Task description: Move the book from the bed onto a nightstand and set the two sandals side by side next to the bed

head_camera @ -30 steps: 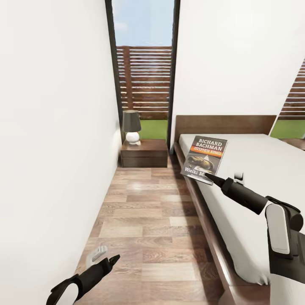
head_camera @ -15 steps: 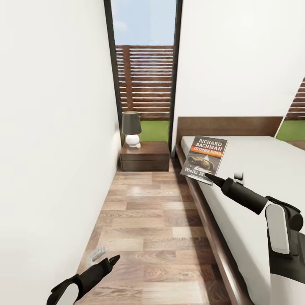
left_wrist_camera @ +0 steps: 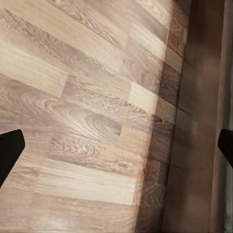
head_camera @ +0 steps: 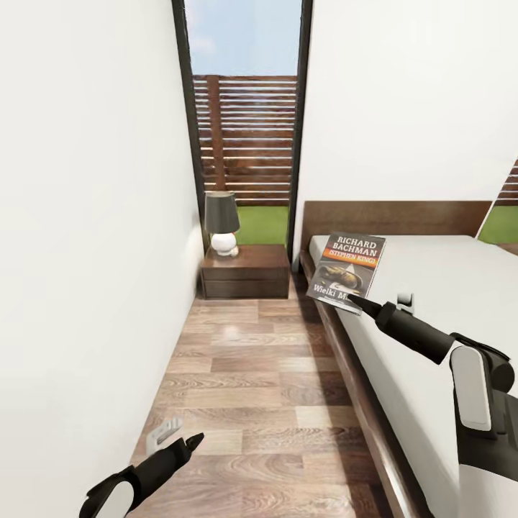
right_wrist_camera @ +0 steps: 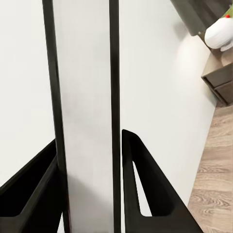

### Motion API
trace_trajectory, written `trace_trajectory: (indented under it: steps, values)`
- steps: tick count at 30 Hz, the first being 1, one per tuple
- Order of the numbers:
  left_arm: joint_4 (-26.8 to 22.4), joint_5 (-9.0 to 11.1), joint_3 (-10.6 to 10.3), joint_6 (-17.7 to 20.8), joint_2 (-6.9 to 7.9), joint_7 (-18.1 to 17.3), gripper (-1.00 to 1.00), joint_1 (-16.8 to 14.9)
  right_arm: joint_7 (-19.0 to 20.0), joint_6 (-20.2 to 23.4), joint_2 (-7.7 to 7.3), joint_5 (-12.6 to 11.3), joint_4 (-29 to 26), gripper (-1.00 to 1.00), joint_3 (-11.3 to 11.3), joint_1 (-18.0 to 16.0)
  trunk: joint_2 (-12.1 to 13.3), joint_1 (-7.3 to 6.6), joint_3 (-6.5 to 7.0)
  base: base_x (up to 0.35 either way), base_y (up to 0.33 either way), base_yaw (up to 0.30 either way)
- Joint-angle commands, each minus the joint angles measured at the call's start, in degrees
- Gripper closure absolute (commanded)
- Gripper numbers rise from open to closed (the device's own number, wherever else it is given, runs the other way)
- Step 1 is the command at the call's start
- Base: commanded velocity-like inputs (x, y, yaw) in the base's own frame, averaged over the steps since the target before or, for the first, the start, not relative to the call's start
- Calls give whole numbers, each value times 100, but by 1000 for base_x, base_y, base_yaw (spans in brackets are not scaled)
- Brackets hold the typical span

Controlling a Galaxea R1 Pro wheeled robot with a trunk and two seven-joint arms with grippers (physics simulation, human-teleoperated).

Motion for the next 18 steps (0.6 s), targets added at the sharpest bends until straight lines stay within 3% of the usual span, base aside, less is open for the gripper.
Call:
trace_trajectory:
  steps: [1, 18]
  values:
    - [-9, 59, -13, 10, 7, 51, -100, -3, 43, 37, 1, -15, 9, 100, -7, -6, -3, 3, -5, 327, 0, 0]
    - [-9, 59, -14, 10, 3, 51, -100, -3, 39, 37, -9, -10, 507, 100, -16, -73, -3, 3, -5, 327, 0, 0]
